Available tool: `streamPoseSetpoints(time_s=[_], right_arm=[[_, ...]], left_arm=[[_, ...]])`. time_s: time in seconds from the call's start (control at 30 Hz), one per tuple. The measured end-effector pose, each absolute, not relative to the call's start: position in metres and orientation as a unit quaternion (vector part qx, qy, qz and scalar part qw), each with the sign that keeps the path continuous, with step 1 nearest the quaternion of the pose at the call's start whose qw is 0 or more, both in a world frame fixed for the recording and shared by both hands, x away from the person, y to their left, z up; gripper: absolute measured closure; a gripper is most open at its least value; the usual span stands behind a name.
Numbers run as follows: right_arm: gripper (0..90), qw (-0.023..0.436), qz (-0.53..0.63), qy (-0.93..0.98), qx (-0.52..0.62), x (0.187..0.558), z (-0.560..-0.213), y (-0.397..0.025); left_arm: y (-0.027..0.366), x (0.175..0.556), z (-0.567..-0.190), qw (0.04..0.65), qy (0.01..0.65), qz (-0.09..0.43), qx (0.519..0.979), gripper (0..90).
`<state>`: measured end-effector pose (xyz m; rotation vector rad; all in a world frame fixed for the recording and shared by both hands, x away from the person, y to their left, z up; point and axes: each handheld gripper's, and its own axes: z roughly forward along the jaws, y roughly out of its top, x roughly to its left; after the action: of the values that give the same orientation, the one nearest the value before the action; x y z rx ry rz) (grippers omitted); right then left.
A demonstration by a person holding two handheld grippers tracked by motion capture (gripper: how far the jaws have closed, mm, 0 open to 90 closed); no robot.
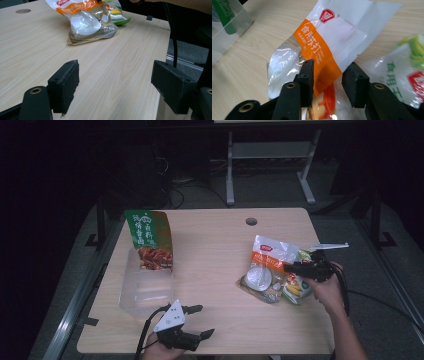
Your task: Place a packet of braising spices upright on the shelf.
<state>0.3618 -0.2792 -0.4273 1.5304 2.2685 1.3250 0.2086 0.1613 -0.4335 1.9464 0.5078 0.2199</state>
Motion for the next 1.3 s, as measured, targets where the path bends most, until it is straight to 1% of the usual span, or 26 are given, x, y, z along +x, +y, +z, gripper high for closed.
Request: streamPoseSetpoints(time_s=[0.07, 0.13, 0.27, 0.3, 0.33, 0.43, 0.73, 1.07, 1.23, 1.3], right_arm=[[62.7, 0.050, 0.438, 0.744, 0.503, 0.365, -0.428, -0.275], [65.8, 0.050, 0.440, 0.741, 0.505, 0.368, -0.430, -0.270], [74.5, 0.034, 0.434, 0.740, 0.512, 0.372, -0.436, -0.262], [79.8, 0.033, 0.432, 0.743, 0.510, 0.373, -0.437, -0.260], [81.0, 0.031, 0.429, 0.745, 0.509, 0.373, -0.437, -0.257], [88.5, 0.029, 0.433, 0.748, 0.502, 0.371, -0.435, -0.252], [89.6, 0.037, 0.456, 0.758, 0.465, 0.357, -0.418, -0.244], [89.9, 0.049, 0.475, 0.779, 0.407, 0.335, -0.386, -0.218], [90.0, 0.069, 0.475, 0.795, 0.372, 0.325, -0.373, -0.202], [90.0, 0.068, 0.476, 0.798, 0.363, 0.322, -0.369, -0.197]], left_arm=[[0.161, 0.209, -0.433, 0.531, 0.212, 0.092, 0.815, 22.4], [0.161, 0.209, -0.433, 0.534, 0.214, 0.091, 0.813, 22.4], [0.162, 0.209, -0.433, 0.532, 0.213, 0.094, 0.814, 22.6], [0.163, 0.209, -0.433, 0.532, 0.211, 0.096, 0.814, 22.8], [0.163, 0.209, -0.433, 0.533, 0.211, 0.096, 0.814, 23.0], [0.163, 0.210, -0.433, 0.533, 0.213, 0.096, 0.813, 23.1], [0.164, 0.211, -0.431, 0.534, 0.214, 0.099, 0.812, 23.5], [0.169, 0.212, -0.429, 0.538, 0.220, 0.101, 0.807, 23.6], [0.170, 0.214, -0.429, 0.537, 0.222, 0.105, 0.807, 23.7], [0.171, 0.214, -0.429, 0.537, 0.223, 0.106, 0.807, 23.7]])
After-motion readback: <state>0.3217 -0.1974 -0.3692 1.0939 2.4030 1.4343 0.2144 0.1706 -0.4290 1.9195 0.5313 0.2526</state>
